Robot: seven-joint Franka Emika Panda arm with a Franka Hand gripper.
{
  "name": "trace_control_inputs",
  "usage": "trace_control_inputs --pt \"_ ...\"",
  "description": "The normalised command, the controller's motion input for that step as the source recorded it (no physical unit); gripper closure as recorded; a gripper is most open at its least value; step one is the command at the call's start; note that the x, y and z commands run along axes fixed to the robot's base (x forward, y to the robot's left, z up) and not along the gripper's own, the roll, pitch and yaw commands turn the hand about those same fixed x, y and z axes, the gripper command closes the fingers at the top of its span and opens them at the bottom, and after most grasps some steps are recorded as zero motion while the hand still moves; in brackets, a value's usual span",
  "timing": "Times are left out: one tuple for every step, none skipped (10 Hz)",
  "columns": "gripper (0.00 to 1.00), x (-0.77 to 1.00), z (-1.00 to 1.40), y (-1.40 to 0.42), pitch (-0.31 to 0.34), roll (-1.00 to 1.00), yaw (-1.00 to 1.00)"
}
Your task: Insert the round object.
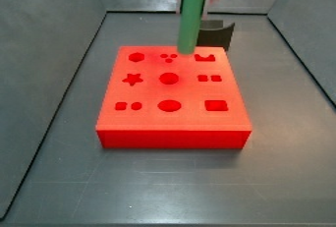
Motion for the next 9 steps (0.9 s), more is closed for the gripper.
trace_control_inputs --pt "1.00 -0.22 -0.48 -0.31 -0.224 0.04 0.00" --pt "1.00 -0.37 -0.33 -0.28 -0.234 0.13 0.00" --pt "1.00 -0.40 -0.21 -0.18 -0.253 0.15 0.00" --pt "1.00 -0.38 -0.05 -0.11 -0.224 0.16 0.00" --pt "1.00 -0.33 0.00 -0.08 -0.174 0.16 0.00" --pt "1.00 -0.23 0.00 -0.08 -0.149 0.12 0.00" --pt "1.00 -0.05 0.00 -0.02 -0.067 0.06 0.00" --pt "1.00 0.28 -0.23 -0.04 0.000 0.00 0.00" --pt "1.00 0.44 -0.34 -0.01 -0.006 0.00 0.00"
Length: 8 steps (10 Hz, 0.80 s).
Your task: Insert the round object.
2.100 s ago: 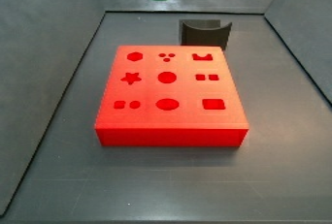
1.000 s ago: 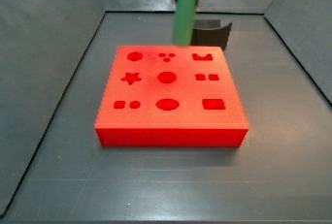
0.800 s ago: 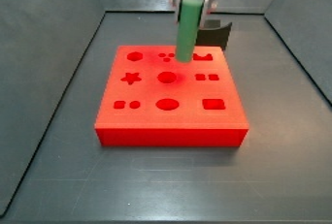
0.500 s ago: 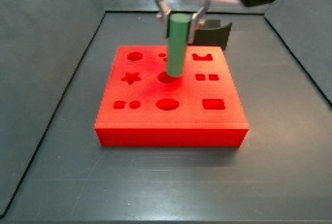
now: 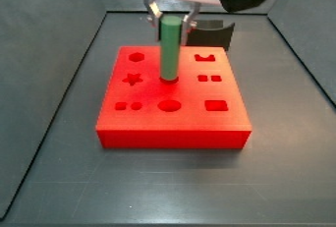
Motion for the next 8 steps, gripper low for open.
trace_control_inputs --pt "1.00 0.24 -0.24 0.00 0.000 0.02 0.00" --pt "1.00 -0.02 -0.06 0.00 0.000 0.00 -0.01" --pt "1.00 -0.19 -0.08 0.04 0.000 0.01 -0.18" --pt "1.00 -0.31 -0.04 0.11 0.000 0.00 -0.25" --pt "1.00 -0.44 -0.02 0.14 0.000 0.00 -0.37" --pt "1.00 -0.14 -0.05 0.00 0.000 0.00 -0.06" --pt "1.00 0.00 -0.19 -0.17 0.000 0.10 0.00" --pt "1.00 0.12 -0.25 -0.21 0.000 0.16 0.00"
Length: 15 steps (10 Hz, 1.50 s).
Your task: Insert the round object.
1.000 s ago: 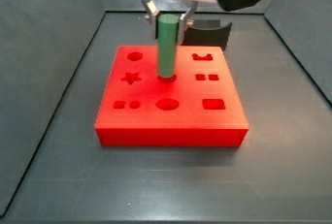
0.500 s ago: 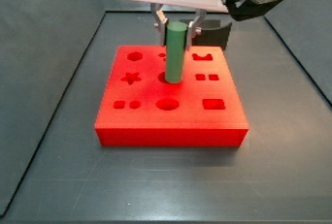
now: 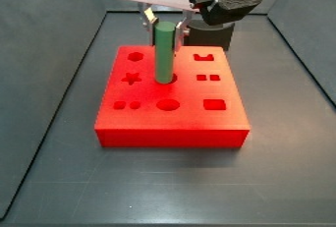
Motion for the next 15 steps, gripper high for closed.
trace_control_inputs --pt "1.00 0.40 -0.27 -0.30 0.000 0.25 0.06" --pt "1.00 0.44 -0.28 -0.25 0.003 0.24 0.05" --pt "1.00 0.26 -0.28 0.00 0.019 0.14 0.00" --pt "1.00 0.00 -0.20 0.16 0.047 0.02 -0.14" --pt "1.00 -0.15 -0.14 0.23 0.030 0.00 -0.25" --pt "1.00 -0.18 -0.13 0.21 0.013 -0.03 -0.26" --pt "1.00 -0.11 -0.13 0.07 0.000 -0.05 -0.18" --pt "1.00 -0.07 -0.13 0.00 0.000 -0.05 -0.14" --pt "1.00 -0.01 -0.11 0.00 0.000 -0.02 -0.07" --pt "1.00 0.00 -0.17 0.00 0.003 0.01 0.00" --pt "1.00 0.07 -0.23 0.08 0.019 0.03 0.00" --pt "1.00 0.06 -0.19 0.09 0.023 0.00 0.00" --pt "1.00 0.00 -0.09 0.00 0.014 -0.01 -0.04" --pt "1.00 0.00 -0.05 0.00 0.007 -0.03 -0.05" --pt "1.00 0.00 -0.06 0.00 0.000 -0.01 -0.05"
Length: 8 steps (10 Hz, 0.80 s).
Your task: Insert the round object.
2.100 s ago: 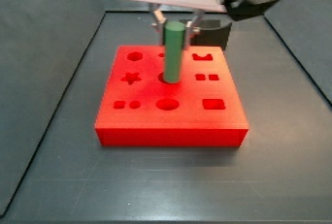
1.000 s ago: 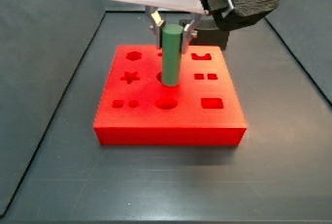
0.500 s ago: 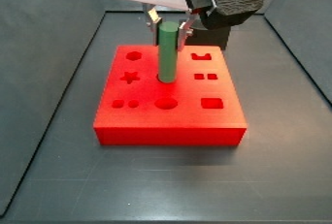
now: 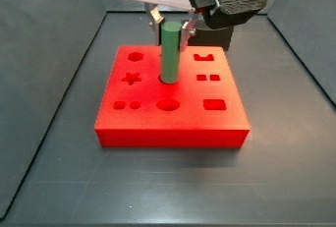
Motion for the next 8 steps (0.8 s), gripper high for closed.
trace_control_inputs --pt "1.00 -0.11 -0.06 0.01 0.000 -0.01 -0.06" --pt "1.00 -0.23 -0.07 0.01 0.000 -0.01 -0.11" --pt "1.00 -0.11 -0.06 0.00 0.000 -0.02 -0.05" --pt "1.00 0.00 0.00 0.00 0.000 -0.03 0.00" --pt "1.00 0.00 -0.02 0.00 0.000 -0.01 0.00" --pt "1.00 0.06 -0.28 0.00 0.000 0.00 0.00" --pt "1.00 0.32 -0.82 0.00 -0.021 0.00 -0.05" --pt "1.00 0.29 -1.00 0.00 -0.083 0.00 -0.04"
